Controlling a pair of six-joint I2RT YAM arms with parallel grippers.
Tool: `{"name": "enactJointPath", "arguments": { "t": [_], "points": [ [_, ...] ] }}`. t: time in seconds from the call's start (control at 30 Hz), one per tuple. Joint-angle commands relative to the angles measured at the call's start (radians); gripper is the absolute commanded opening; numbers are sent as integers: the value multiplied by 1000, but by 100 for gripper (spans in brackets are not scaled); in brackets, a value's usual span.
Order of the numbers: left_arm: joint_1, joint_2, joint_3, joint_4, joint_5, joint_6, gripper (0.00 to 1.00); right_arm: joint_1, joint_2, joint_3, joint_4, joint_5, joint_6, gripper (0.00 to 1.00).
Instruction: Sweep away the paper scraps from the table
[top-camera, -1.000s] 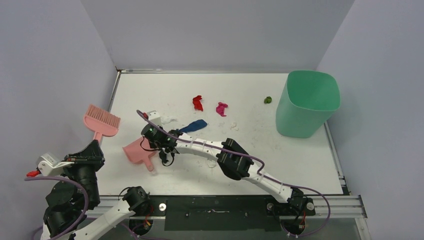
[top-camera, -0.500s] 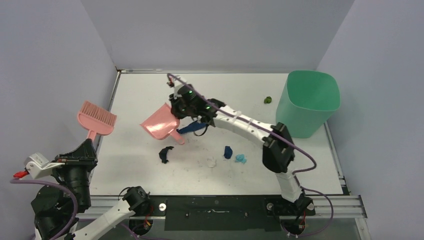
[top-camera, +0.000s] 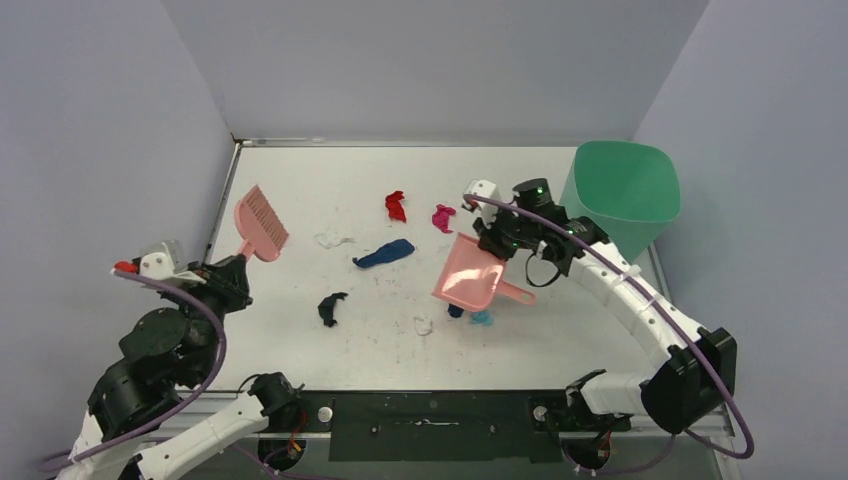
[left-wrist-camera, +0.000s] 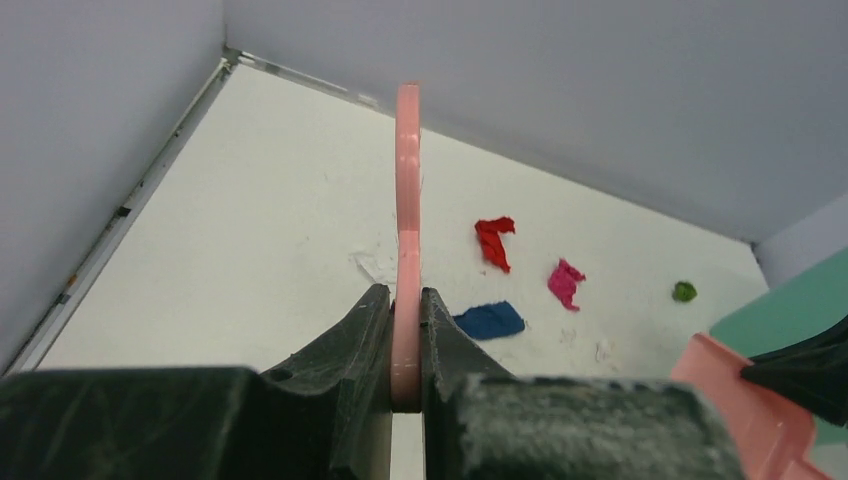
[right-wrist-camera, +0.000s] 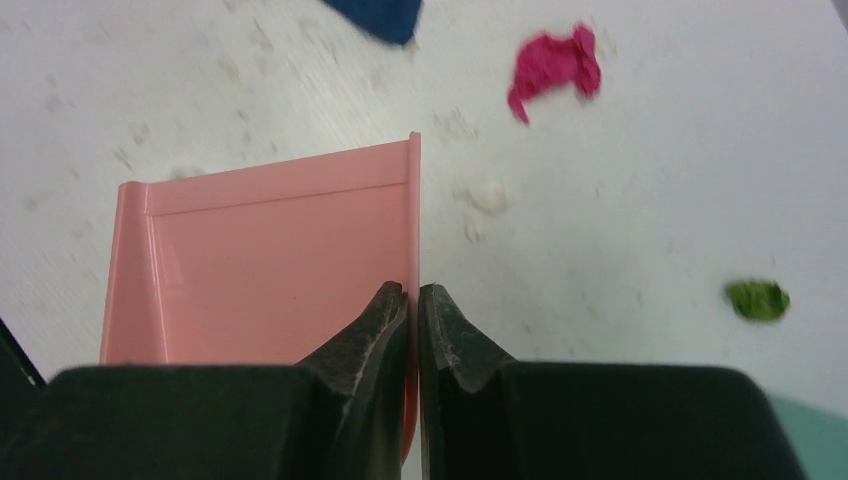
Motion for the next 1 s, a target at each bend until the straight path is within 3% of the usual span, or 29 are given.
{"name": "enactJointPath", "arguments": {
  "t": [0.0,0.27,0.47,0.83,0.97],
  "points": [
    [0,112,42,-74,177,34,0,-167,-168,-73,-198,-119,-283,5],
    [2,306,148,-241,378,37,0,-469,-195,-67,-604,-188,-672,5],
    [1,418,274,-411,385,20,0,-621,-140,-54,-731,-159,-866,5],
    [1,535,550,-748,326,-113,0,-620,-1,-40,-669,-55,-1102,5],
    [2,569,528,-811,323,-135,0,-587,-2,-85,-655,-37,-1126,5]
  ]
}}
